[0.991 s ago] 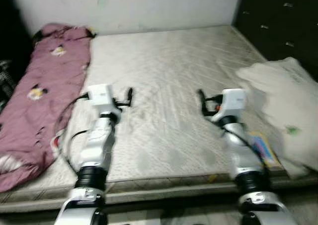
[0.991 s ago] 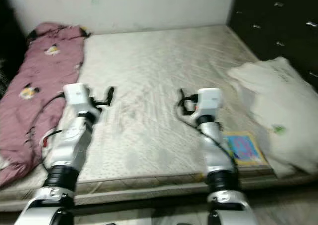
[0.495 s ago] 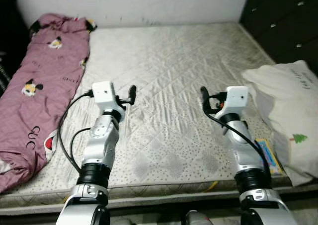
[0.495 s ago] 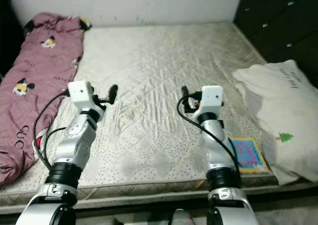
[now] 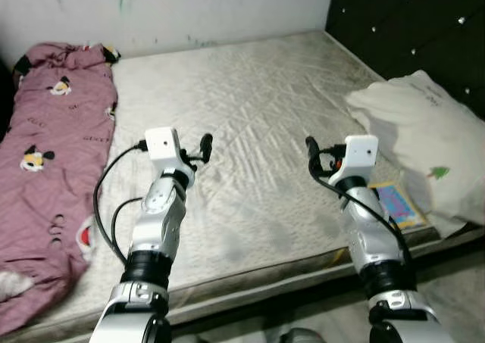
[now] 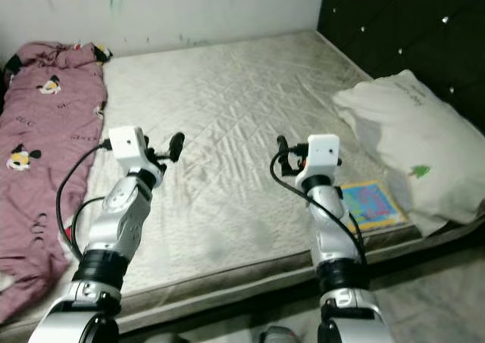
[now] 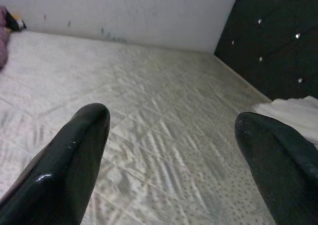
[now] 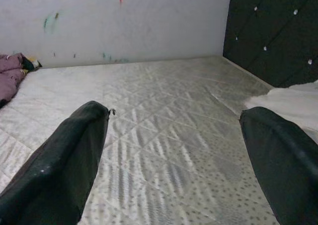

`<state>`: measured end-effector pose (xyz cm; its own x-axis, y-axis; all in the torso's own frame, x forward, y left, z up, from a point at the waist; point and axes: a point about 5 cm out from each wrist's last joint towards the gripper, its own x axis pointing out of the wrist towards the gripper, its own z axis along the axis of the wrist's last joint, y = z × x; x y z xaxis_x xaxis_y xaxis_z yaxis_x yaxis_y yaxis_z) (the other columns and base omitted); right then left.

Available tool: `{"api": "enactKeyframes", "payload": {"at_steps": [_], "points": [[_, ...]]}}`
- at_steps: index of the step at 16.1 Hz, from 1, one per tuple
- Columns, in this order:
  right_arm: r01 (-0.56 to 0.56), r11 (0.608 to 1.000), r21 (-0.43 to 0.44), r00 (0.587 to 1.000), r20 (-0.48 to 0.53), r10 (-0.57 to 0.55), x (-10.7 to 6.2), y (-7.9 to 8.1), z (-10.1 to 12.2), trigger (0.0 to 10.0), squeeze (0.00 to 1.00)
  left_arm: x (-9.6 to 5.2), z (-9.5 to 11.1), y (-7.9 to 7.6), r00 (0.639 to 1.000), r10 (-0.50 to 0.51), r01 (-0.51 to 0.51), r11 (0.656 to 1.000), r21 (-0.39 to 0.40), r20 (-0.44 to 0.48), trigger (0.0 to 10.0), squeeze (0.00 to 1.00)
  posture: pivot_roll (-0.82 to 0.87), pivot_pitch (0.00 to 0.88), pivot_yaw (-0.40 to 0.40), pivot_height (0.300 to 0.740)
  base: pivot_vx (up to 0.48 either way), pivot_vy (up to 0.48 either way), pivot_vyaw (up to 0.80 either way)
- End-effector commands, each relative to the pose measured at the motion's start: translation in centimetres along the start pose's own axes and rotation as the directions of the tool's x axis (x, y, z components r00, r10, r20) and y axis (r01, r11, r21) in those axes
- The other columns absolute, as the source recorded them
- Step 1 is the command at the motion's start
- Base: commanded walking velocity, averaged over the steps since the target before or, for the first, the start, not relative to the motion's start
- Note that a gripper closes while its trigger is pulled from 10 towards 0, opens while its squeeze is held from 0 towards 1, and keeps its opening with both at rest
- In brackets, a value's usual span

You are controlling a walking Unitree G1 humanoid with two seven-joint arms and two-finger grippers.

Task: Clean up the room

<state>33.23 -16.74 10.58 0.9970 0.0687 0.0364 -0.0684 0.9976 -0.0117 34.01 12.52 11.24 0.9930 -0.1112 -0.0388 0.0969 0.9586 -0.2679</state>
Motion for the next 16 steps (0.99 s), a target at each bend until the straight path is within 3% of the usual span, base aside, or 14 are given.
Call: {"api": "enactKeyframes", "payload": {"at_steps": [1,16], "points": [[-0.033,0.999,0.001,0.999,0.010,0.033,0.33,1.17,0.42,10.0,0.00,-0.23,0.14,1.20,0.999,0.038,-0.038,0.999,0.012,0.000,10.0,0.00,-0.09,0.000,0.053,0.740,0.000,0.480,0.00],[-0.047,0.999,-0.003,0.999,-0.001,0.047,0.63,1.21,0.55,10.0,0.00,0.02,0.14,1.46,0.998,0.067,-0.066,0.998,0.023,-0.012,10.0,0.00,-0.09,0.000,0.053,0.740,0.000,0.480,0.00]]}}
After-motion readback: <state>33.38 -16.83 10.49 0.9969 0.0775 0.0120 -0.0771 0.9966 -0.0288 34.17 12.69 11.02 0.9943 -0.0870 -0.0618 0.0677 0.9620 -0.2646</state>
